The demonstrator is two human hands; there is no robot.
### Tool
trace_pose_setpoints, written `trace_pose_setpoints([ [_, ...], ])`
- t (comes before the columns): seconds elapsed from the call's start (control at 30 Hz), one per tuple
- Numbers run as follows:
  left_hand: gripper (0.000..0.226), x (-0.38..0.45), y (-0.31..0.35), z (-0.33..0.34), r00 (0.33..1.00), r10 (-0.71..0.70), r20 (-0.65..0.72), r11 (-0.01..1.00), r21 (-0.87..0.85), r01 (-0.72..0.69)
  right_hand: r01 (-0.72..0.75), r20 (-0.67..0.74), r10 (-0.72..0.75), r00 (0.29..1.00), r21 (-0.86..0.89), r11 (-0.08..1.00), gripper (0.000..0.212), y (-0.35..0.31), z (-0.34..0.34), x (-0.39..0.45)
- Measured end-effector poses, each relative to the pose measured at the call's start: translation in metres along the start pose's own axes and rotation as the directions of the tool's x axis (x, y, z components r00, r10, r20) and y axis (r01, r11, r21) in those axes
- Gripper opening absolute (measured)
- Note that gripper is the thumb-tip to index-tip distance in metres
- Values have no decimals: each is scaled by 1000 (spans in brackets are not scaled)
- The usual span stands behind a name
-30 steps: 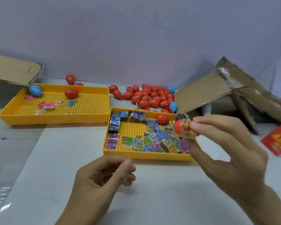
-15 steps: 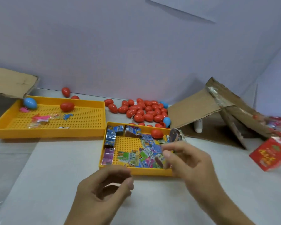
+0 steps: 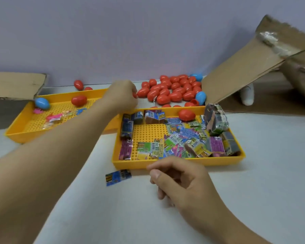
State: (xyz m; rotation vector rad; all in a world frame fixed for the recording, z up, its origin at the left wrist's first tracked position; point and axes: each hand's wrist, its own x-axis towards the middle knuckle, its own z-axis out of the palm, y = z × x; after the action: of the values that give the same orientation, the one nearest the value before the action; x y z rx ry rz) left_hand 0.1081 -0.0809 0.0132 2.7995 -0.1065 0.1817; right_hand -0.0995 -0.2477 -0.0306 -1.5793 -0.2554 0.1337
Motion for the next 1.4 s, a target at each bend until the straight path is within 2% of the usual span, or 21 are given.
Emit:
trace_pose_setpoints([
  [0.1, 38, 21, 7, 10, 1000, 7, -9, 991, 137, -6, 16, 12, -16, 1000, -5, 1000, 8, -2, -1, 1],
  [0.23, 25, 28, 11, 25, 994, 44, -95, 958, 286, -15, 34, 6, -34, 999, 0, 999, 16, -3, -1, 3],
  [0.4, 17, 28, 11, 29, 973, 114, -199, 972, 224, -68, 39, -1, -39, 999, -5, 999, 9, -1, -2, 3],
  [0.53, 33, 27, 3, 28, 995, 78, -59, 976, 206, -65, 33, -3, -34, 999, -13, 999, 10, -2, 1, 2],
  [0.6, 32, 27, 2, 28, 994, 94, -53, 976, 203, -81, 34, -8, -35, 999, -18, 999, 10, -2, 1, 4],
  [0.7, 27, 24, 7, 25, 973, 139, -187, 988, 93, -123, 30, -7, -30, 1000, 1, 1000, 11, -2, -1, 4],
  [0.77, 32, 13, 15, 17, 948, 88, -305, 978, -154, -140, 28, 3, -28, 1000, 8, 1000, 11, -3, -3, 5],
  [0.87, 33, -27, 37, 0, 934, -9, -357, 815, -544, -200, 50, -5, -50, 999, 23, 998, 12, -2, -4, 7],
  [0.97, 22, -89, 50, -15, 946, 37, -322, 544, -788, -289, 48, -24, -47, 999, 68, 997, 15, 0, -3, 7],
  [1.0, 23, -110, 51, -18, 945, 51, -322, 466, -829, -308, 44, -31, -42, 999, 87, 995, 15, 0, -2, 8],
  [1.07, 26, -148, 50, -15, 947, 27, -321, 376, -874, -307, 47, -36, -43, 998, 115, 992, 14, 0, -2, 9],
  [1.2, 32, -201, 43, 9, 967, -94, -237, 189, -958, -216, 65, -23, -63, 998, 126, 990, 13, -3, -5, 8],
  [1.23, 31, -209, 40, 12, 966, -120, -228, 177, -963, -205, 66, -17, -64, 998, 128, 990, 13, -4, -5, 7],
  [1.3, 30, -220, 33, 16, 957, -125, -262, 238, -944, -227, 36, -22, -32, 999, 171, 985, 15, -5, -4, 6],
  [1.4, 28, -229, 27, 17, 958, -43, -283, 269, -927, -262, -26, -25, 34, 999, 258, 966, 23, -8, -4, 4],
])
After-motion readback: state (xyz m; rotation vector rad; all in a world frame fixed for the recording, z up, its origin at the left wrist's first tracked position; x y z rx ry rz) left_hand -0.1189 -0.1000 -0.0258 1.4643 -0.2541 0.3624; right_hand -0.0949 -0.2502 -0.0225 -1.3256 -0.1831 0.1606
